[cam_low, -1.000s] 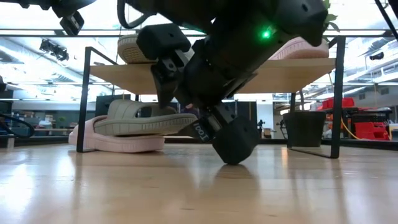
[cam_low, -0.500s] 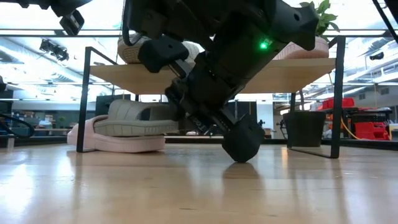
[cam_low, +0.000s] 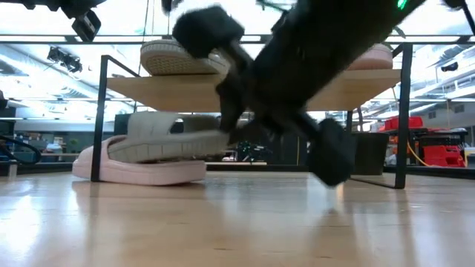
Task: Pick and place slides into the shelf
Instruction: Put the gray slide on the shelf
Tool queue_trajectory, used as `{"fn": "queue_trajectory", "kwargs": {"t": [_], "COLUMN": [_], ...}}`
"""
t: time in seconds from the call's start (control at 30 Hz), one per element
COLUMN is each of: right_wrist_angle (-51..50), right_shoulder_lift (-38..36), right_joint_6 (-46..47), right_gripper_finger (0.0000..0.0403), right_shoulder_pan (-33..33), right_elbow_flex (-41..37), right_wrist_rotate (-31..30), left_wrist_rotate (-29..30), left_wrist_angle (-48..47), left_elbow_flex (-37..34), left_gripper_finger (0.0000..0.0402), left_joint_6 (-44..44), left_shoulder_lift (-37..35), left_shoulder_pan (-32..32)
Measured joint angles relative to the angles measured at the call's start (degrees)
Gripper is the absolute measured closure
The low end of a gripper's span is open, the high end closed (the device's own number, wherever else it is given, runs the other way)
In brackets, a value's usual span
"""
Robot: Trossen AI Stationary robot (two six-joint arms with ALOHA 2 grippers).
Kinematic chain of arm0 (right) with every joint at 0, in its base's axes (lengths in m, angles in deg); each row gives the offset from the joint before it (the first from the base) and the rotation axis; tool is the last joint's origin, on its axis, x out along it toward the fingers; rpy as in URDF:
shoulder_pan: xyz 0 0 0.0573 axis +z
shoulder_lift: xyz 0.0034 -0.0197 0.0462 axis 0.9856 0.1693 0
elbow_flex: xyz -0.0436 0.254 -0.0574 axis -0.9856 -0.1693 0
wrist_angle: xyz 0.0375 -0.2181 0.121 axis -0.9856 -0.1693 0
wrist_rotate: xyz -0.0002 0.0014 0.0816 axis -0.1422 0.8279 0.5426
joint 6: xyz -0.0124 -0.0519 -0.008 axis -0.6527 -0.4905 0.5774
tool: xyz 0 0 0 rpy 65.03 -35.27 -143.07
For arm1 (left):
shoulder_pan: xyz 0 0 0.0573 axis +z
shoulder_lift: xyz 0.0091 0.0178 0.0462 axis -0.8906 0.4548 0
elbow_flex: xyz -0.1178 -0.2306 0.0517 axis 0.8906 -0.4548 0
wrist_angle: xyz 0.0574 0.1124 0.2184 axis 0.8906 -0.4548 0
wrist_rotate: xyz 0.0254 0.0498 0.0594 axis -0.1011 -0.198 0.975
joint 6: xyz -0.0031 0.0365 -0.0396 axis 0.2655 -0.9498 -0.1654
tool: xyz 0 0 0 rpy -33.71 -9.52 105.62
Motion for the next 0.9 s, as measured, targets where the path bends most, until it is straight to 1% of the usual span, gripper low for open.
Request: {"fn": "queue_trajectory", "kwargs": {"t": [0.23, 0.37, 0.53, 0.7, 0.9], "right_wrist_angle": [-5.16, -10.08, -10.99, -11.11, -8.35], "right_shoulder_lift": [-5.90, -8.38, -10.38, -10.68, -6.96], "right_joint_6": [-1.08, -0.12, 0.25, 0.42, 0.53], "right_gripper_finger": [0.0380, 0.0380, 0.0380, 0.0380, 0.0380], "right_shoulder_pan": [4.21, 6.91, 10.69, 11.76, 10.90], "right_elbow_flex": [0.07, 0.20, 0.20, 0.22, 0.31], "right_wrist_rotate": [-0.89, 2.81, 5.05, 6.26, 7.64], "left_wrist_rotate": [0.07, 0.09, 0.10, 0.98, 1.33], "left_wrist_angle": [0.11, 0.22, 0.22, 0.24, 0.31], "left_elbow_flex": [0.00, 0.00, 0.00, 0.00, 0.00], "left_gripper_finger": [0.0323, 0.0328, 0.0333, 0.0331, 0.0331], "left_joint_6": [1.38, 1.53, 1.44, 1.36, 1.50], "left_shoulder_lift": [0.01, 0.00, 0.01, 0.00, 0.01], "left_shoulder_pan": [0.07, 0.07, 0.07, 0.07, 0.07]}}
